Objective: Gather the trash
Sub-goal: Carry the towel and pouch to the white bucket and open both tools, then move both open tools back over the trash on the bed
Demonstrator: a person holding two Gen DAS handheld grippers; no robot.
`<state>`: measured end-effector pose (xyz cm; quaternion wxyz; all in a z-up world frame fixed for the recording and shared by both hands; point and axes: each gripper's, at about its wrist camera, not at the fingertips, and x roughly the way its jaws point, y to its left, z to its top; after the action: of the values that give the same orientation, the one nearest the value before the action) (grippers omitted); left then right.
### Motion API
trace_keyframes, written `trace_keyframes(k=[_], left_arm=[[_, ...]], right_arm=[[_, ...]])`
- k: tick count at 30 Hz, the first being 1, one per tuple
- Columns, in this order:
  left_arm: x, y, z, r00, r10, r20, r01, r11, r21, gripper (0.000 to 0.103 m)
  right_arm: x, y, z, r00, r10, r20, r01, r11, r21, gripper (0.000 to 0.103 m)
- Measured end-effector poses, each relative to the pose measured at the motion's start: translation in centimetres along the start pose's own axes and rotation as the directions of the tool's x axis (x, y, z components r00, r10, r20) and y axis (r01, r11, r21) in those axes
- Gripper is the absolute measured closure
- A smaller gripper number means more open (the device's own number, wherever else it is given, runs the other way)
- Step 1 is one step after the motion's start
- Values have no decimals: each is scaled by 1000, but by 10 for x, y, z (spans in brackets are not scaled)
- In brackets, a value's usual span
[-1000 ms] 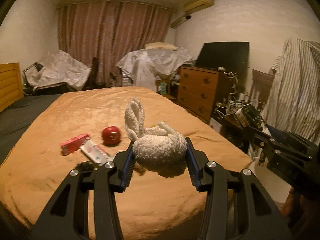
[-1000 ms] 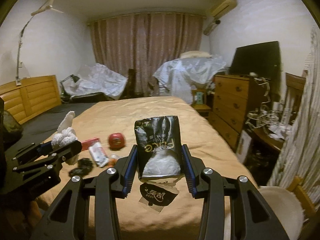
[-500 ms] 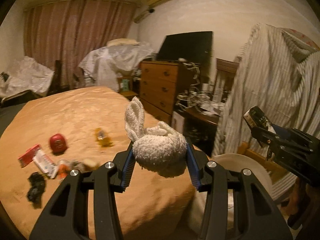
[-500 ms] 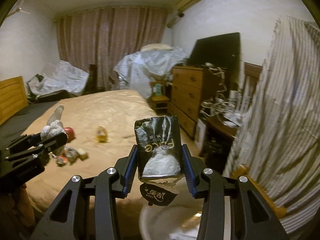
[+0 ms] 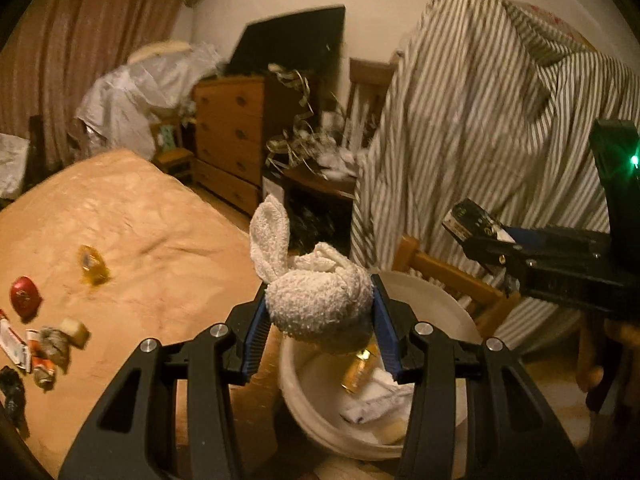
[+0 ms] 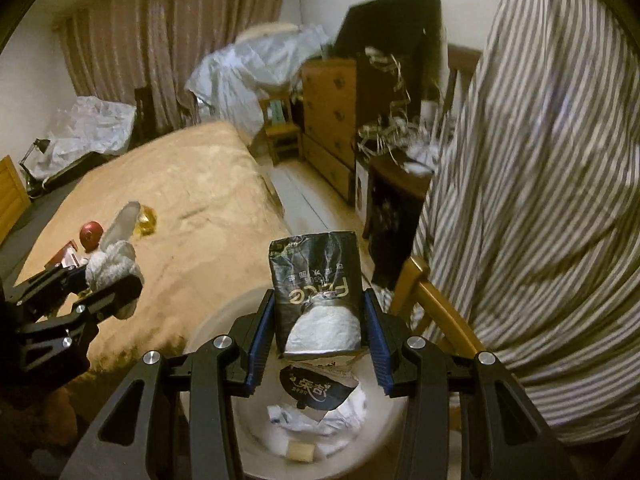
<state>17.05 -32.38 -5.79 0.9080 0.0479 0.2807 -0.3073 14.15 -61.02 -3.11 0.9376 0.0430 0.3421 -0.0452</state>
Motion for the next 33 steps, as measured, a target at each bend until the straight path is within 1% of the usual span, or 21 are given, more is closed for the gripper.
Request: trace_keyframes(k=[4, 7, 10, 11, 14, 18, 25, 26, 27, 28, 29, 30, 33], left_arm=[[24, -5, -6, 994, -50, -92, 50, 999, -2, 58], [45, -6, -10, 980, -91, -177, 91, 996, -9, 58], [56, -8, -14, 969, -109, -224, 110, 994, -9, 58], [59, -6, -15, 967, -109, -232, 109, 994, -13, 58], [61, -1, -17, 964, -105, -243, 103, 994, -19, 58], [62, 5, -20, 963, -98, -252, 94, 995, -27, 58], [65, 3, -19, 963, -96, -253, 92, 995, -28, 57], [64, 3, -19, 964, -93, -250, 89, 996, -26, 53], [65, 3, -18, 964, -91, -249, 87, 996, -26, 46], [64, 3, -18, 967, -82, -243, 79, 997, -24, 41], [63, 3, -18, 969, -76, -237, 73, 997, -23, 33], [63, 4, -17, 970, -73, -231, 70, 997, -22, 31], [62, 4, -17, 970, -73, -233, 70, 997, -22, 31]], right_arm=[[22, -12, 1, 994, 31, -105, -30, 999, 16, 59], [39, -16, -2, 979, 62, -192, -58, 998, 23, 59], [56, -22, -5, 963, 72, -261, -67, 997, 26, 59], [58, -20, -6, 960, 71, -271, -67, 997, 24, 59], [61, -22, -10, 955, 78, -288, -72, 997, 31, 59], [64, -23, -14, 953, 91, -289, -82, 996, 45, 59], [64, -19, -14, 953, 99, -287, -89, 995, 47, 58], [64, -19, -14, 953, 101, -287, -92, 995, 46, 58], [65, -18, -13, 952, 108, -286, -99, 994, 48, 56], [65, -18, -13, 952, 114, -286, -103, 993, 52, 52], [65, -18, -13, 952, 117, -282, -105, 993, 57, 49], [65, -18, -13, 953, 120, -279, -107, 992, 60, 48], [65, -18, -14, 954, 125, -272, -110, 991, 71, 48]])
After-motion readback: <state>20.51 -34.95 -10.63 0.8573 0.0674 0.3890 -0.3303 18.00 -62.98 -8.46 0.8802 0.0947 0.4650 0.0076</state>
